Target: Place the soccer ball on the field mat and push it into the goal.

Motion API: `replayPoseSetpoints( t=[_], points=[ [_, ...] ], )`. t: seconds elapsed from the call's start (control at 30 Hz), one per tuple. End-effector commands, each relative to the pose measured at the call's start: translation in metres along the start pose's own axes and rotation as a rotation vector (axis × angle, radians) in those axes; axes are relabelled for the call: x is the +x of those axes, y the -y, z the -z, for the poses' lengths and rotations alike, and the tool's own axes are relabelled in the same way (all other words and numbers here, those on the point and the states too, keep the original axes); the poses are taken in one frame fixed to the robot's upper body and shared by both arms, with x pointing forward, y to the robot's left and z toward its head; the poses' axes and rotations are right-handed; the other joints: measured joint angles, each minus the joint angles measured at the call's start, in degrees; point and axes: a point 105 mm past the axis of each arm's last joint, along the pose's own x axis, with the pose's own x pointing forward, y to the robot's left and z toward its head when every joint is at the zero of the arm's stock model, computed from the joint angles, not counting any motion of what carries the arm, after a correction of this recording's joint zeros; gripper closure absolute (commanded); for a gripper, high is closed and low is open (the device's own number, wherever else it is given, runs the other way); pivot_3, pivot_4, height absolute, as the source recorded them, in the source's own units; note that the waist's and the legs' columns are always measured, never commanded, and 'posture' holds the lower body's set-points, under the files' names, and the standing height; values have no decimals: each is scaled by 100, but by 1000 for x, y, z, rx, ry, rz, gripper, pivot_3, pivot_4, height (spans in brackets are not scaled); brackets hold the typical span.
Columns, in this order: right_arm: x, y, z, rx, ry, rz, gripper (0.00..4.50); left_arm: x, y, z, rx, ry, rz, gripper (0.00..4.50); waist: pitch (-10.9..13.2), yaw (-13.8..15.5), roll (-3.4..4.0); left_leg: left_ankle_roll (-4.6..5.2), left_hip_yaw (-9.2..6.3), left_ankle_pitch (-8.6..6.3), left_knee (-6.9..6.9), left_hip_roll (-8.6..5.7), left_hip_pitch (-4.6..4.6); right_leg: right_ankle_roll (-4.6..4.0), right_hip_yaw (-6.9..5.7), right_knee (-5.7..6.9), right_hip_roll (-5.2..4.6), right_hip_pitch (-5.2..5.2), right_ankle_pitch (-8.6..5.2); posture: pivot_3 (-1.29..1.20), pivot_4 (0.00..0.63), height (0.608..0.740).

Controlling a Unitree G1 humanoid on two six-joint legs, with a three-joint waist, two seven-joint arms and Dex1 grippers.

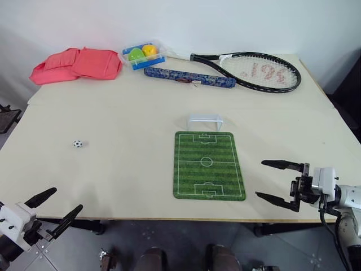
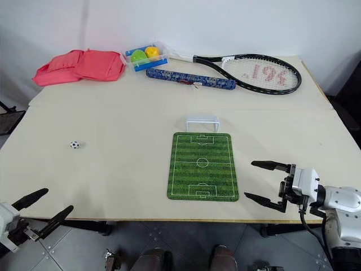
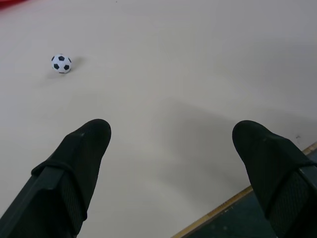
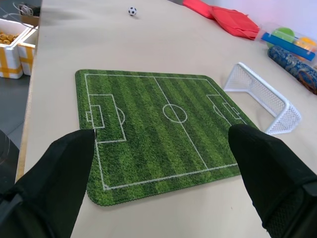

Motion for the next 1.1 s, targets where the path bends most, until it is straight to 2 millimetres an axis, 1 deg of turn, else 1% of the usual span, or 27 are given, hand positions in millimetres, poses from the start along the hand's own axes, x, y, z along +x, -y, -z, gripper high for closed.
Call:
replayPoseSetpoints(
  t=[0.03, 0.13, 0.2, 0.3, 0.37, 0.43, 0.47, 0.5, 0.57, 0.63, 0.7, 0.8, 0.83, 0.9, 0.97, 1.0, 1.07, 1.1],
  points=[
    [13, 1, -13, -9, 68, -16, 0, -8, -11, -2, -27, 31, -97, 24, 0, -6, 0, 0, 0, 0, 0, 0, 0, 0, 0, 0, 0, 0, 0, 0, 150, 740],
    [30, 4, -30, 12, 192, 26, 0, -15, -25, -5, -144, 126, -255, 24, 0, -20, 0, -1, 0, 0, 0, 3, 2, 0, 1, 2, 1, 0, 0, 0, 150, 740],
    [38, 6, -44, 40, 290, 72, 0, -27, -35, 0, -227, 172, -404, 24, 0, -11, -1, -3, -2, -1, 1, 6, 4, 0, 2, 6, 2, 0, 0, 0, 150, 740],
    [45, 10, -60, 77, 401, 138, 0, -39, -35, 16, -327, 181, -553, 24, 0, -2, -1, -3, 0, -6, 4, 5, 5, 0, 8, 7, 2, 0, 1, 0, 150, 740],
    [49, 10, -67, 70, 436, 150, 0, -41, -33, 27, -373, 177, -608, 24, -1, 19, -3, -2, 1, -7, 6, 3, 4, 0, 7, 6, 2, 0, 1, 0, 150, 740],
    [51, 10, -70, 58, 448, 154, 0, -39, -33, 32, -400, 189, -639, 24, -4, 76, -9, -2, 0, -7, 11, 3, 3, 0, 7, 8, 2, 0, 1, 0, 150, 740],
    [51, 11, -70, 50, 445, 159, 0, -34, -33, 34, -413, 197, -649, 24, -5, 113, -9, -2, 0, -7, 11, 3, 4, 0, 7, 8, 4, 0, 1, 0, 150, 740],
    [49, 11, -68, 42, 437, 161, 0, -24, -34, 30, -420, 227, -633, 24, -6, 128, -11, -2, 1, -7, 15, 3, 4, 0, 8, 11, 4, 0, 1, 0, 150, 740],
    [46, 12, -65, 34, 421, 164, 0, -12, -36, 22, -422, 260, -610, 24, -9, 175, -17, -2, -2, -7, 25, 3, 0, 0, 7, 15, 4, 0, 1, 0, 150, 740],
    [37, 15, -57, 22, 390, 182, 0, 5, -47, 7, -404, 296, -573, 24, -16, 172, -28, 1, -1, -9, 35, 2, -4, -1, 8, 17, 4, 1, 2, 0, 150, 740],
    [32, 16, -52, 8, 364, 185, 0, 20, -56, -2, -381, 281, -552, 24, -18, 167, -34, 1, -2, -9, 38, 2, -4, -1, 8, 19, 6, 1, 2, 0, 150, 740],
    [25, 16, -43, 5, 327, 196, 0, 58, -74, -23, -350, 264, -522, 24, -19, 135, -33, 1, 0, -9, 39, 2, -1, -1, 11, 24, 7, 1, 3, 0, 150, 740],
    [23, 16, -40, 10, 316, 198, 0, 68, -81, -26, -348, 251, -517, 24, -19, 134, -33, 0, 0, -8, 40, 2, 1, -1, 11, 28, 8, 1, 3, 0, 150, 740],
    [21, 15, -38, 15, 308, 200, 0, 80, -88, -27, -340, 227, -521, 24, -19, 124, -32, -1, 1, -7, 42, 2, 1, -1, 12, 32, 9, 1, 3, 0, 150, 740],
    [18, 13, -35, 17, 296, 201, 0, 96, -96, -31, -325, 210, -507, 24, -20, 90, -31, -1, 9, -8, 40, 1, 6, 1, 19, 29, 9, 1, 4, 0, 150, 740],
    [16, 12, -34, 19, 294, 209, 0, 107, -100, -33, -317, 203, -494, 24, -20, 71, -31, -1, 12, -9, 34, 1, 9, 1, 22, 29, 10, 1, 4, 0, 150, 740],
    [15, 10, -34, 23, 296, 215, 0, 129, -102, -36, -317, 181, -455, 24, -20, 81, -31, -3, 13, -8, 29, 4, 10, 0, 20, 25, 15, 0, 4, 0, 150, 740],
    [14, 9, -34, 24, 298, 216, 0, 137, -103, -37, -315, 176, -440, 24, -20, 91, -31, -5, 12, -7, 29, 6, 8, 1, 20, 23, 17, -1, 4, 0, 150, 740]
  ],
)
